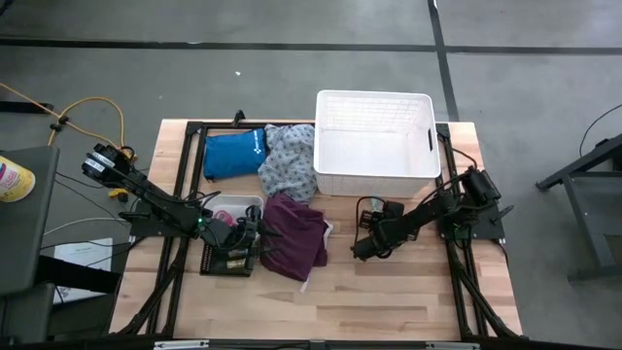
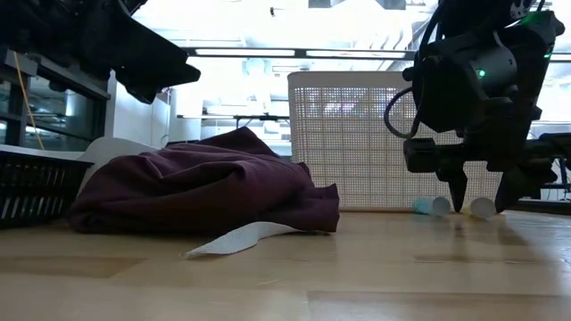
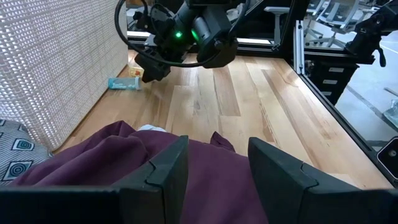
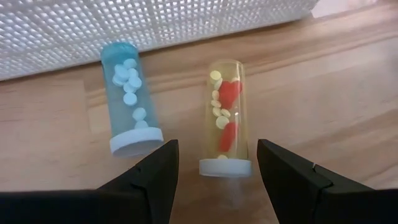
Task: Pick & place medical supplies in basket/bin
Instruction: Put the yellow pill bottle into the black bin
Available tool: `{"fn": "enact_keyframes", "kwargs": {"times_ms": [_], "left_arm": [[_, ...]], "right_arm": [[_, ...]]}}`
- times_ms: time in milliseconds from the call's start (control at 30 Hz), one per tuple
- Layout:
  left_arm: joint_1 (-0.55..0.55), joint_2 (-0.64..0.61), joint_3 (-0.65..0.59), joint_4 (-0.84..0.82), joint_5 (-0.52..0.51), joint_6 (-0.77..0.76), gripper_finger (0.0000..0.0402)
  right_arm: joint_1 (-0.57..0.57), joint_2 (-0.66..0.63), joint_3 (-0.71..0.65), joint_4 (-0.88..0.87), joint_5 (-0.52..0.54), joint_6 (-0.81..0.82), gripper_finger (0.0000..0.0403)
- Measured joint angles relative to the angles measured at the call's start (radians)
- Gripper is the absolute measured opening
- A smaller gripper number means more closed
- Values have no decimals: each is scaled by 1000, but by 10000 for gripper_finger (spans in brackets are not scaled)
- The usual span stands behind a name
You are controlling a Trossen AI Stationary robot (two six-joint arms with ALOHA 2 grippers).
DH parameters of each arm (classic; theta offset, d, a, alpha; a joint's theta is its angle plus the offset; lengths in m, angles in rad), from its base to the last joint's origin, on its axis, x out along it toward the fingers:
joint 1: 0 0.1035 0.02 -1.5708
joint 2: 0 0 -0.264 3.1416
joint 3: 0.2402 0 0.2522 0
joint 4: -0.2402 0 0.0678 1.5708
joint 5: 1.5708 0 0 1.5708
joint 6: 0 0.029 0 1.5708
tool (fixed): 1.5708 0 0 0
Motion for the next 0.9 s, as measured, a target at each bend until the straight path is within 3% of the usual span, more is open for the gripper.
{"fn": "enact_keyframes", "kwargs": {"times_ms": [167,600,900], "left_arm": [[0,0,0,0,0,0,159],[0,0,0,0,0,0,159],[0,0,0,0,0,0,159]], "right_arm": [[0,0,0,1,-17,-2,191],[0,0,0,12,-15,-2,108],[4,0,0,12,-15,4,110]]}}
